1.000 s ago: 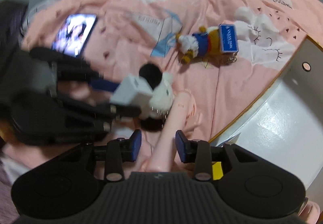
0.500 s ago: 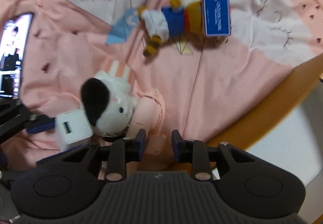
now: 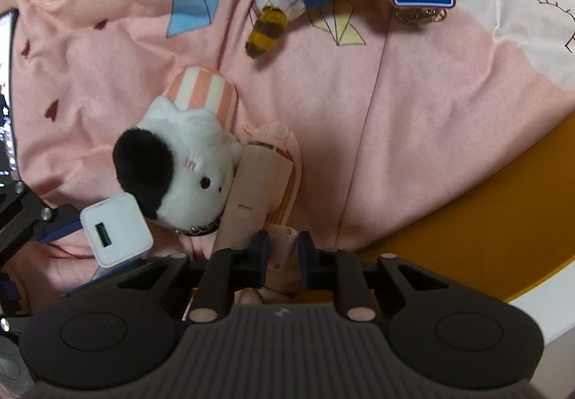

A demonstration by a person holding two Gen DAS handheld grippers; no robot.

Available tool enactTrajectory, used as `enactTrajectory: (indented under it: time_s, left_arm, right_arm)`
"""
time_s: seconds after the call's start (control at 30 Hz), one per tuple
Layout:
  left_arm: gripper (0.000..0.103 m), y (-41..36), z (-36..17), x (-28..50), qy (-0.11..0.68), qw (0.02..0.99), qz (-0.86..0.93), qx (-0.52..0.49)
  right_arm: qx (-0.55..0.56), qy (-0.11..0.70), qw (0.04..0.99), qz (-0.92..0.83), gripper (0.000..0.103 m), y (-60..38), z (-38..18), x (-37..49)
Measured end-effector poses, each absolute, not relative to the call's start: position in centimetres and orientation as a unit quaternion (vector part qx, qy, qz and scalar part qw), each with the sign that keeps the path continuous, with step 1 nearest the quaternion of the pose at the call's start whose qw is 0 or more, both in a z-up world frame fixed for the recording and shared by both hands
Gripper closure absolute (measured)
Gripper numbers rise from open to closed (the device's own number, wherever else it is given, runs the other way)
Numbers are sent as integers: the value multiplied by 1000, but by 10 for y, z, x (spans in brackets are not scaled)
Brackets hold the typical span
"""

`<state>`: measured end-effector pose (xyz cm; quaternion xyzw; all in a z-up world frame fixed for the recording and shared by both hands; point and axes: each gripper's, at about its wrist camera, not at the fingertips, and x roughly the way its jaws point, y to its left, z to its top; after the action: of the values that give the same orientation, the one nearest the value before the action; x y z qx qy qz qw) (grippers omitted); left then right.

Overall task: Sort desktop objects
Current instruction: 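Lift the pink device and carry it over the orange box, then lower the pink device into the orange box and open the right gripper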

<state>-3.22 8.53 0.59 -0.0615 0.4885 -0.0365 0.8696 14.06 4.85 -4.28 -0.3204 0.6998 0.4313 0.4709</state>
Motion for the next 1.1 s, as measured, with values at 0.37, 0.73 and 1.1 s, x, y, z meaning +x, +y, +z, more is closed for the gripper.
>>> enactTrajectory:
  time_s: [0.37,0.73,1.1]
  left_arm:
    - [66,78,5,-23,514,857,-34,-35]
    - [66,77,2,-10,578,813,-66,-1]
    - [66,90,22,-13,558,826,-73,-39]
  right_arm:
    - [-240,687,511,458,79,19,-26,137]
    - [-230,663,551,451,92,6,-21,125]
    - [-155,604,622,473,95,-40,49,119]
